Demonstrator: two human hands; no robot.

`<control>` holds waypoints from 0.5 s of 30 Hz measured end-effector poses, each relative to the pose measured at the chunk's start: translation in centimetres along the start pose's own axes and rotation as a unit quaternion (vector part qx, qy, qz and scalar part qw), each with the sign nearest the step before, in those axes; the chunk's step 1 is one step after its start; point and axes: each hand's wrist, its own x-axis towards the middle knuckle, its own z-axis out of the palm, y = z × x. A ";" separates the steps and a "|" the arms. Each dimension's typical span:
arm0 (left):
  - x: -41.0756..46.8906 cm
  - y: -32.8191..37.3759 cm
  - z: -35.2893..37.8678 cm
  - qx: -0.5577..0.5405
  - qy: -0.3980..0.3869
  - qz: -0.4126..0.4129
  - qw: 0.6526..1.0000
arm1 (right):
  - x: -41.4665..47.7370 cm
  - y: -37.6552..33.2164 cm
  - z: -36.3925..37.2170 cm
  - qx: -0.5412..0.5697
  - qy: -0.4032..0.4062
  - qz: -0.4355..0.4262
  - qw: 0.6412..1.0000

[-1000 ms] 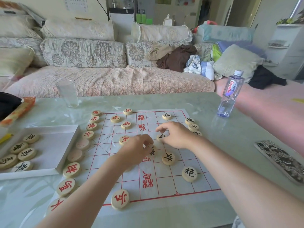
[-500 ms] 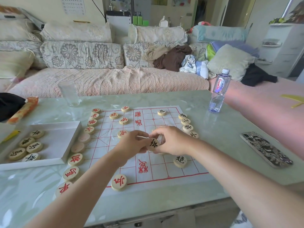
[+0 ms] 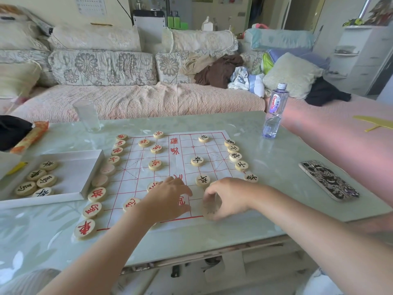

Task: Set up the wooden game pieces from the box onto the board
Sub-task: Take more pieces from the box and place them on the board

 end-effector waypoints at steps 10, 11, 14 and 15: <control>-0.3 -1.0 -0.6 -0.049 0.028 -0.007 0.998 | 0.9 -1.9 -0.9 0.031 0.024 0.015 0.999; -0.4 -1.4 -0.9 -0.060 0.035 -0.014 0.997 | 1.4 -2.3 -1.0 0.038 0.033 0.014 0.999; -1.0 -2.9 -2.0 -0.077 0.060 -0.042 0.994 | 3.0 -3.9 -0.9 0.060 0.054 0.005 0.997; -1.2 -3.6 -2.5 -0.080 0.072 -0.053 0.993 | 3.7 -4.7 -0.8 0.066 0.063 -0.003 0.996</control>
